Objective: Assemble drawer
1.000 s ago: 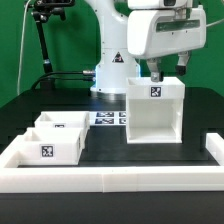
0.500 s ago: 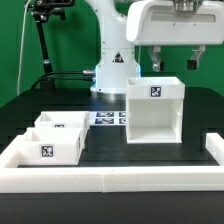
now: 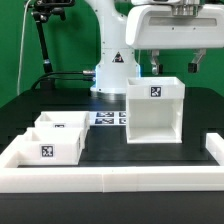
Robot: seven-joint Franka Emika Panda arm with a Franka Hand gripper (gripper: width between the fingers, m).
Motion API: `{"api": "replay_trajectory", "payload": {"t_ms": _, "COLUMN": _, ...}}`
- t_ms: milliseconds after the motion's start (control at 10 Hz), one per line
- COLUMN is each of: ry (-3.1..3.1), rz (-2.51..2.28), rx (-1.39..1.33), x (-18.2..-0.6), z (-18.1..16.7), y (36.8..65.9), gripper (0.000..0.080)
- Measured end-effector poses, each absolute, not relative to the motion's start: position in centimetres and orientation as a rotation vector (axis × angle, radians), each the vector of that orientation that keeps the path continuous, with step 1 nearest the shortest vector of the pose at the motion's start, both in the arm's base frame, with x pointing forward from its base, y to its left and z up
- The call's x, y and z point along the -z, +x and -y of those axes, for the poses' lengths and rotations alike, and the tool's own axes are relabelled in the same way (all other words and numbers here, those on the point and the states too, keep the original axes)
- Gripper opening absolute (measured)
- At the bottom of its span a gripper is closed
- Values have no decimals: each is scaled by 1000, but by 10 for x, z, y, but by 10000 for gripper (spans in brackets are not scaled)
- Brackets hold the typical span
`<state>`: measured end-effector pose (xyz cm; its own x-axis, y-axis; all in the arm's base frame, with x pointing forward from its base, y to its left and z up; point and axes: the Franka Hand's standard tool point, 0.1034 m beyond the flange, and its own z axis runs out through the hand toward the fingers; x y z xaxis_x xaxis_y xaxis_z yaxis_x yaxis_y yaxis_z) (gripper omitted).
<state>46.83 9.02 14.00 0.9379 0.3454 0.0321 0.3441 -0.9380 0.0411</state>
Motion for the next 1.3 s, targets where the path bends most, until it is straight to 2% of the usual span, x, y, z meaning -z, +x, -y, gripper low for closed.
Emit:
{"api": "replay_trajectory", "payload": {"t_ms": 400, "ry": 3143, "rz": -276, "rx": -5, "x": -125, "z": -102, "y": 451, "gripper": 650}}
{"api": "replay_trajectory", "payload": {"t_ms": 900, "ry": 3180, "rz": -158, "rx": 96, "x": -95, "z": -103, "y": 430, "gripper": 650}}
{"api": "replay_trajectory", "payload": {"t_ms": 1000, "ry": 3176, "rz": -127, "rx": 106, "x": -95, "z": -106, "y": 427, "gripper": 650}}
{"api": "replay_trajectory", "payload": {"t_ms": 1100, "ry": 3173, "rz": -89, "rx": 125, "x": -95, "z": -108, "y": 425, "gripper": 526}}
{"api": "replay_trajectory", "payload": {"t_ms": 1200, "ry": 3172, "rz": -77, "rx": 135, "x": -95, "z": -108, "y": 424, "gripper": 526}}
{"api": "replay_trajectory", "payload": {"t_ms": 1300, "ry": 3173, "rz": -81, "rx": 132, "x": -95, "z": -108, "y": 425, "gripper": 392}}
